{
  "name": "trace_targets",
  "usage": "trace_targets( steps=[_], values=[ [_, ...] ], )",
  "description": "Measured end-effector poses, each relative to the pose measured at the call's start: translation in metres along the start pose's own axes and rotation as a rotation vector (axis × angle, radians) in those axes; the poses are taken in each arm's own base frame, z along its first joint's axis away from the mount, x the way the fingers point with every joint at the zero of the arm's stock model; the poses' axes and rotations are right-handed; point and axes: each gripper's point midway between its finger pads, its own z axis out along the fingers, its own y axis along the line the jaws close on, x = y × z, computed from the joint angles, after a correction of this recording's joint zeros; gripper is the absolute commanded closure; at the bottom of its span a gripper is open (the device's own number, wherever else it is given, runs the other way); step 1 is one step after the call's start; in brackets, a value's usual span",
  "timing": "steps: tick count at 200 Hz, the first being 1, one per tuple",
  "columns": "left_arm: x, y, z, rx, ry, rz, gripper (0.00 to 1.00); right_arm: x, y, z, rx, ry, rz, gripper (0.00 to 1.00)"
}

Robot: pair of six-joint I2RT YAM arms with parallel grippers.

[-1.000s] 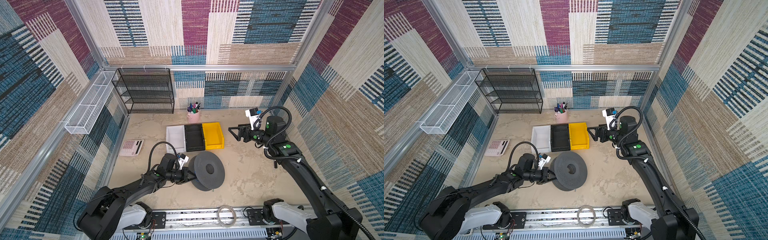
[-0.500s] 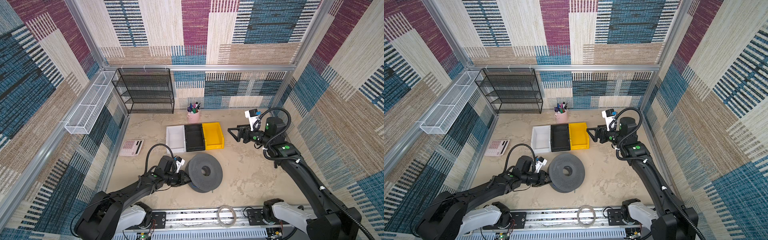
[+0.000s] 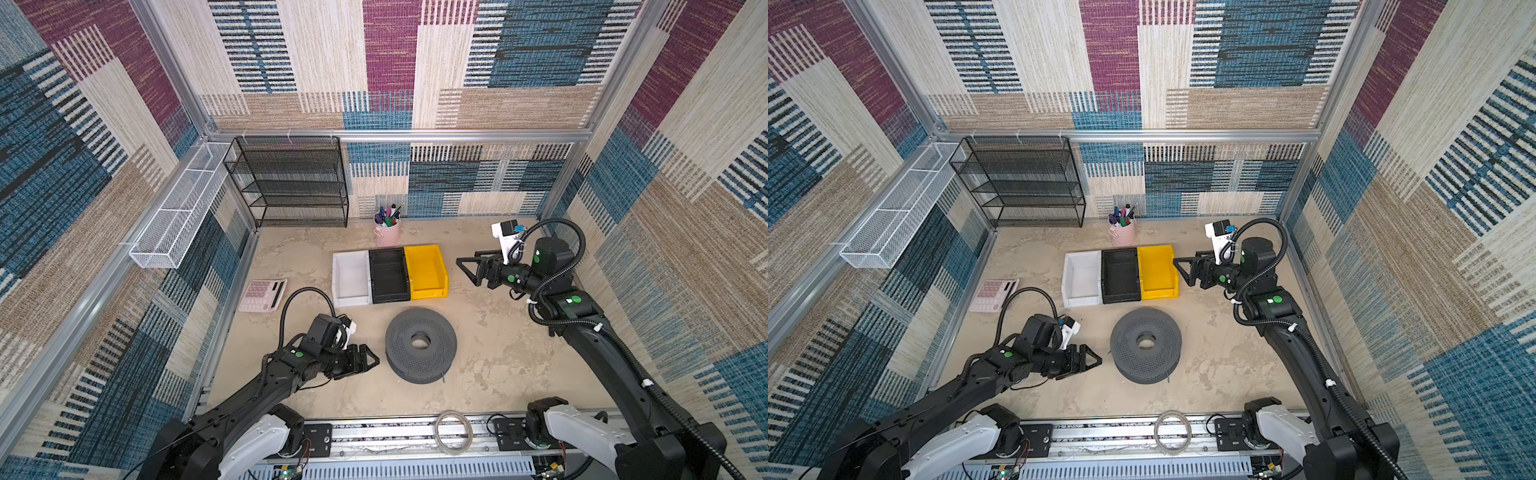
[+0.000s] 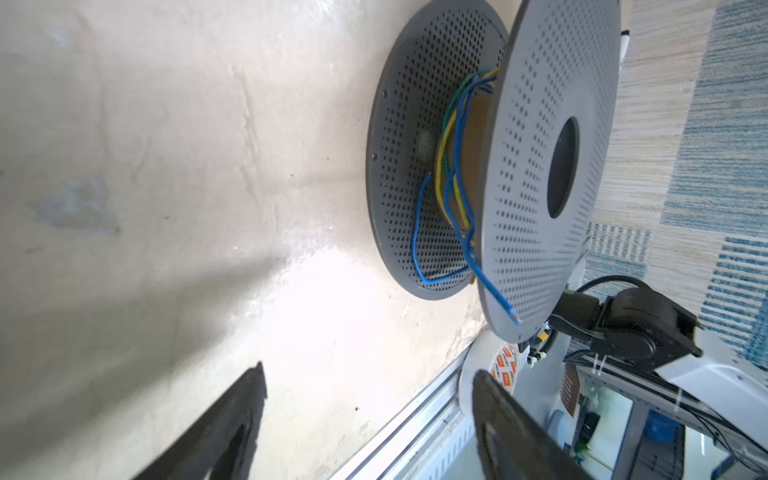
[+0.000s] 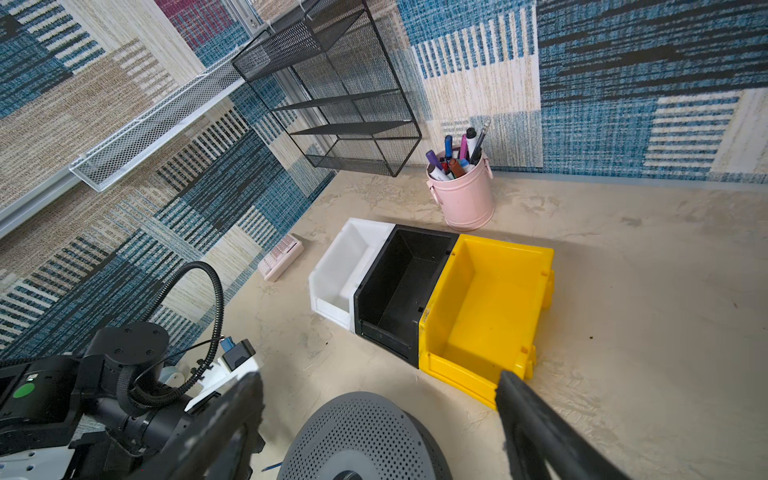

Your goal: Wrap the cables

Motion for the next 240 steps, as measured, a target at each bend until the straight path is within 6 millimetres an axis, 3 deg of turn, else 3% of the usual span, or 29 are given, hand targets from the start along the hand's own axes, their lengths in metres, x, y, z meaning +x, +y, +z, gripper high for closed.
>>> trace_targets(
  steps=[28, 35, 64, 87, 106, 127, 143, 174, 187, 205, 219, 240],
  values=[
    [-0.021, -0.002, -0.037, -0.112, -0.127, 0.008, 0.15, -0.006, -0.005, -0.001, 0.034, -0.015, -0.012, 0.01],
    [-0.029, -0.007, -0.050, -0.134, -0.172, 0.015, 0.00, -0.010, -0.008, 0.000, 0.054, -0.024, -0.019, 0.01],
    [-0.080, -0.024, -0.106, -0.272, -0.374, 0.035, 0.01, -0.031, -0.033, -0.001, 0.203, -0.099, -0.083, 0.01],
    [-0.129, -0.033, -0.131, -0.376, -0.468, 0.080, 0.03, -0.054, -0.050, -0.005, 0.326, -0.187, -0.178, 0.01],
    [-0.165, -0.024, -0.143, -0.449, -0.527, 0.098, 0.05, -0.074, -0.059, -0.011, 0.402, -0.272, -0.273, 0.01],
    [-0.197, -0.003, -0.155, -0.513, -0.620, 0.123, 0.03, -0.076, -0.078, -0.008, 0.469, -0.299, -0.332, 0.01],
    [-0.206, 0.020, -0.155, -0.572, -0.676, 0.145, 0.00, -0.059, -0.097, -0.010, 0.521, -0.286, -0.321, 0.01],
    [-0.198, 0.078, -0.134, -0.706, -0.690, 0.201, 0.00, -0.014, -0.103, -0.052, 0.598, -0.431, -0.369, 0.01],
    [-0.190, 0.102, -0.124, -0.751, -0.700, 0.213, 0.00, -0.001, -0.125, -0.065, 0.678, -0.454, -0.355, 0.01],
    [-0.178, 0.129, -0.108, -0.804, -0.709, 0.251, 0.00, 0.045, -0.163, -0.076, 0.772, -0.400, -0.285, 0.01],
    [-0.172, 0.145, -0.094, -0.825, -0.711, 0.281, 0.01, 0.076, -0.177, -0.081, 0.805, -0.381, -0.255, 0.01],
    [-0.180, 0.156, -0.089, -0.856, -0.731, 0.304, 0.00, 0.100, -0.195, -0.083, 0.840, -0.355, -0.220, 0.01]
  ],
)
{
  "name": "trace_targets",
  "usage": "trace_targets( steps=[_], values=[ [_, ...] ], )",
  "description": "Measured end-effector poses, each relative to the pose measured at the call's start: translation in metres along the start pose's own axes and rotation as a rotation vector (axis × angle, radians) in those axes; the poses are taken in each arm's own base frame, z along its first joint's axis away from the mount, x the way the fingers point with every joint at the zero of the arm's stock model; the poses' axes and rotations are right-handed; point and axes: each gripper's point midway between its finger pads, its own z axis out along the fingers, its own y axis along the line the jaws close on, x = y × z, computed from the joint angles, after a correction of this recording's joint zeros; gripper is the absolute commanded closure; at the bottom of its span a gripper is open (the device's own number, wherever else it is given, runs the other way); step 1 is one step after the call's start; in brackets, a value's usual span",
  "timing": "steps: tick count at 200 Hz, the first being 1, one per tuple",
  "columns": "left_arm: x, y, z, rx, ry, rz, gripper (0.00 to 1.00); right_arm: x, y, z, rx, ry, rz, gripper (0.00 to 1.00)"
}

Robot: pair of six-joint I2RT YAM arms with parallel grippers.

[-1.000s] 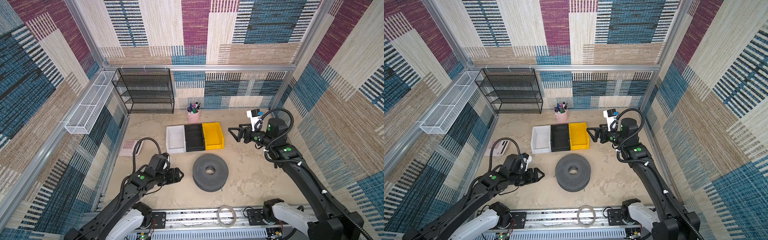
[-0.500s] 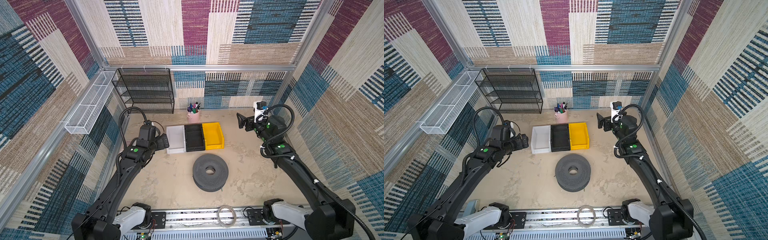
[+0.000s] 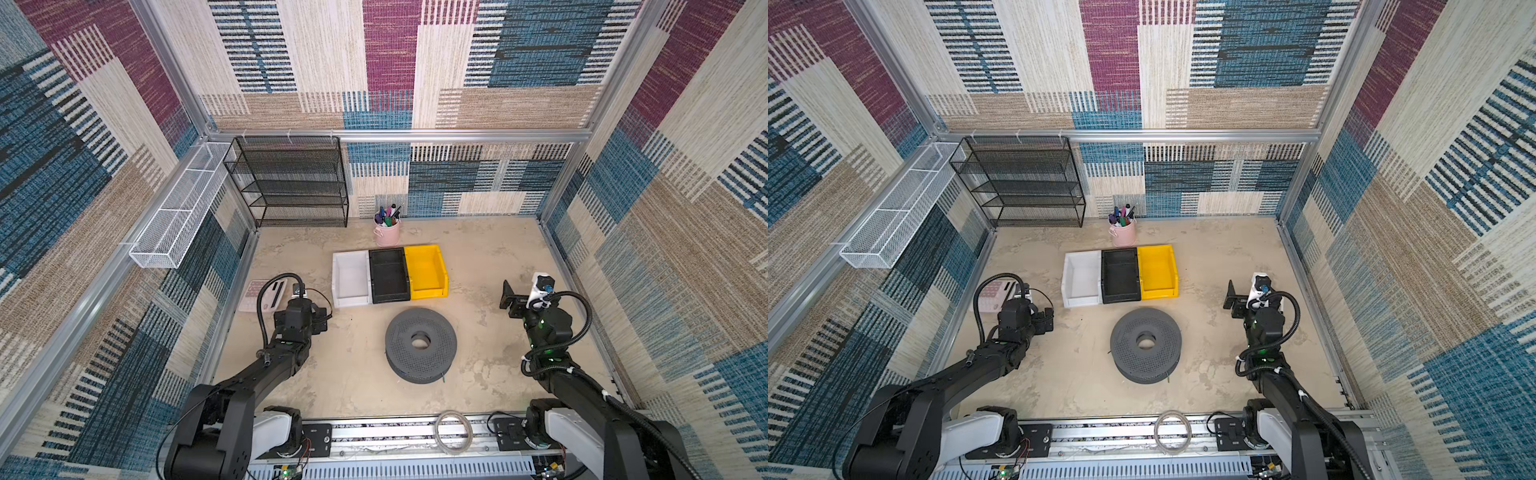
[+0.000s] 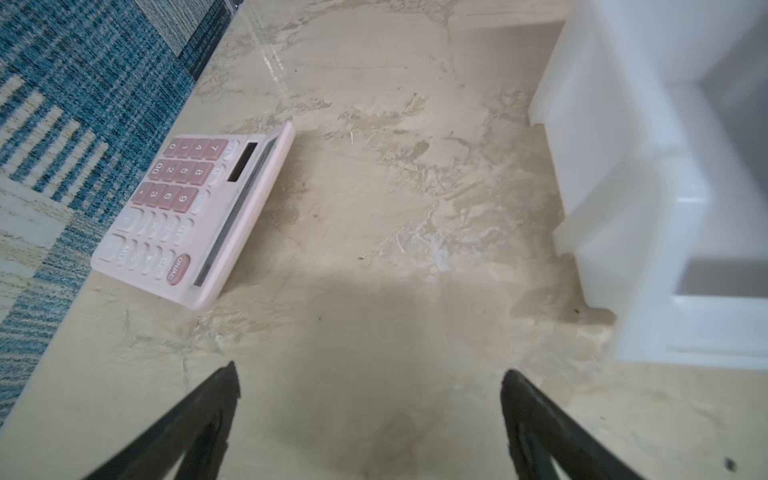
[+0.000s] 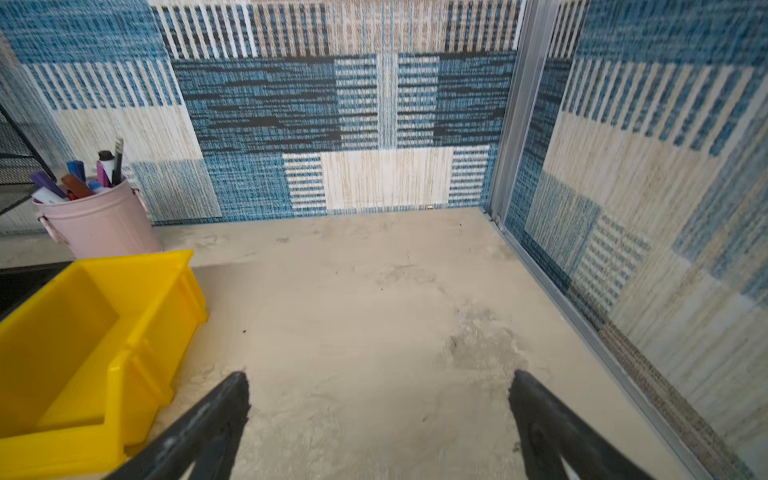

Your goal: Wrap the cables

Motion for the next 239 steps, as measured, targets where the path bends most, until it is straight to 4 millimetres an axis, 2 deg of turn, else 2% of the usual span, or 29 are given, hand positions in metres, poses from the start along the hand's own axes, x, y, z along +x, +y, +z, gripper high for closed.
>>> trace_targets(
  steps=[16, 37, 50, 76, 104, 133, 200, 239],
  values=[
    [-0.019, 0.002, 0.008, -0.010, -0.080, -0.019, 0.01, 0.007, -0.005, 0.004, 0.014, -0.007, 0.006, 0.01],
    [-0.032, 0.000, 0.020, -0.002, -0.131, -0.025, 0.00, 0.020, -0.004, 0.007, 0.009, -0.001, 0.009, 0.01],
    [-0.039, -0.001, 0.025, 0.011, -0.159, -0.030, 0.01, 0.017, -0.003, 0.011, -0.004, -0.025, 0.015, 0.01],
    [-0.037, 0.002, 0.037, 0.014, -0.172, -0.045, 0.00, 0.018, 0.005, 0.022, -0.048, -0.041, 0.018, 0.01],
    [-0.032, 0.010, 0.046, 0.006, -0.159, -0.064, 0.00, 0.044, 0.012, 0.038, -0.089, 0.030, 0.015, 0.01],
    [-0.038, 0.011, 0.047, 0.021, -0.176, -0.083, 0.00, 0.030, 0.017, 0.042, -0.115, -0.023, 0.007, 0.01],
    [-0.041, 0.008, 0.047, 0.042, -0.189, -0.097, 0.00, 0.023, 0.024, 0.045, -0.152, -0.040, -0.002, 0.01],
    [-0.042, 0.009, 0.046, 0.042, -0.195, -0.101, 0.00, 0.025, 0.026, 0.044, -0.166, -0.030, -0.008, 0.01]
  ],
)
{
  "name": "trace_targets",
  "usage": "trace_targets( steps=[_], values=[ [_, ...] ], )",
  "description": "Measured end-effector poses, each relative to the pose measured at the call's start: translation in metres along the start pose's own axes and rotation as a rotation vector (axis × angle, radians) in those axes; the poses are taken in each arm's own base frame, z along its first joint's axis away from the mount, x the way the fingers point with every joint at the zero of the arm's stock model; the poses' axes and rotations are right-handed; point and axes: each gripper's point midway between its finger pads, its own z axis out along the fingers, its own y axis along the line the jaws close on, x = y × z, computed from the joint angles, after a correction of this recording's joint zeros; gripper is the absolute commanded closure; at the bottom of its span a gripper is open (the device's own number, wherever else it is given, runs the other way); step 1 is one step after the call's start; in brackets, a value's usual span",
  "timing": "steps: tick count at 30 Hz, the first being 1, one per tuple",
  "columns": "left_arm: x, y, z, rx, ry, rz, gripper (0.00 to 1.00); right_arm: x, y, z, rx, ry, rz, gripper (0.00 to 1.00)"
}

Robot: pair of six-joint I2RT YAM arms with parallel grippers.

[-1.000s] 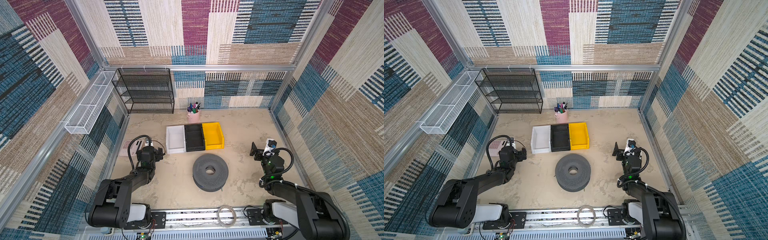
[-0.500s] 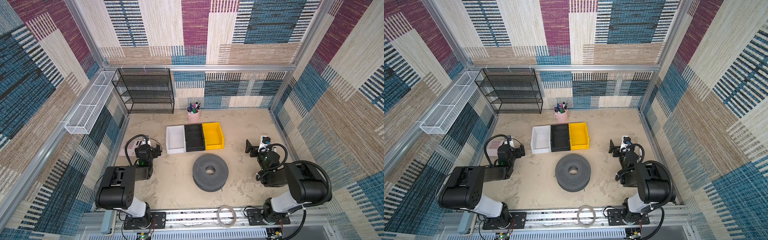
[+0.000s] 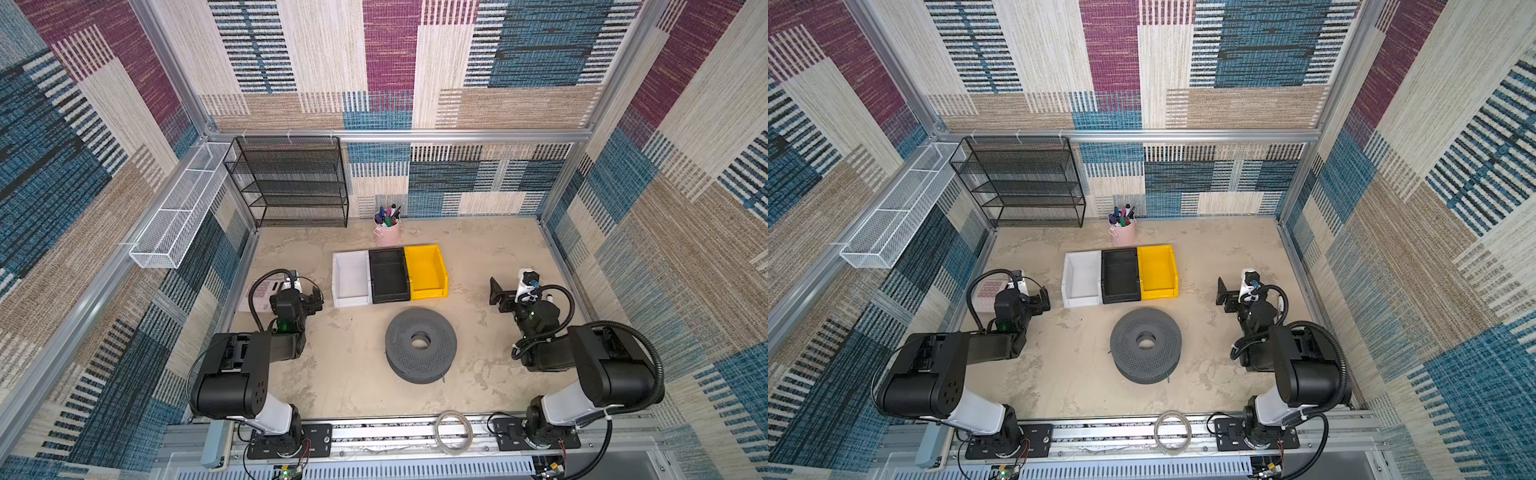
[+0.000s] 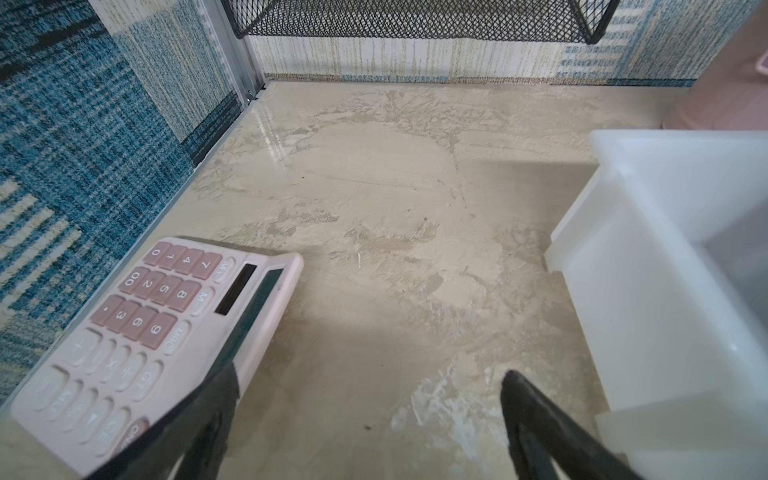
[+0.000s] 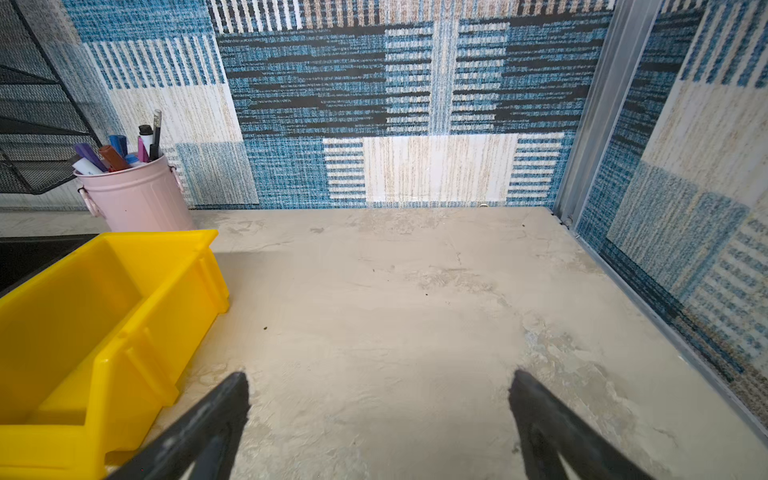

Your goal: Wrap the cables

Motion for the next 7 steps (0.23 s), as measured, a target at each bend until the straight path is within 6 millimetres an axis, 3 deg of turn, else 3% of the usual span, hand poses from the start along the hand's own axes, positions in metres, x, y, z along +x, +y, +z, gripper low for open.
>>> trace_targets(
  steps=[7],
  values=[
    [0.0001, 0.0000, -0.0001, 0.000, 0.000, 0.000, 0.00, -0.0009, 0.0013, 0.0025, -0.009, 0.001, 0.000, 0.01]
  ],
)
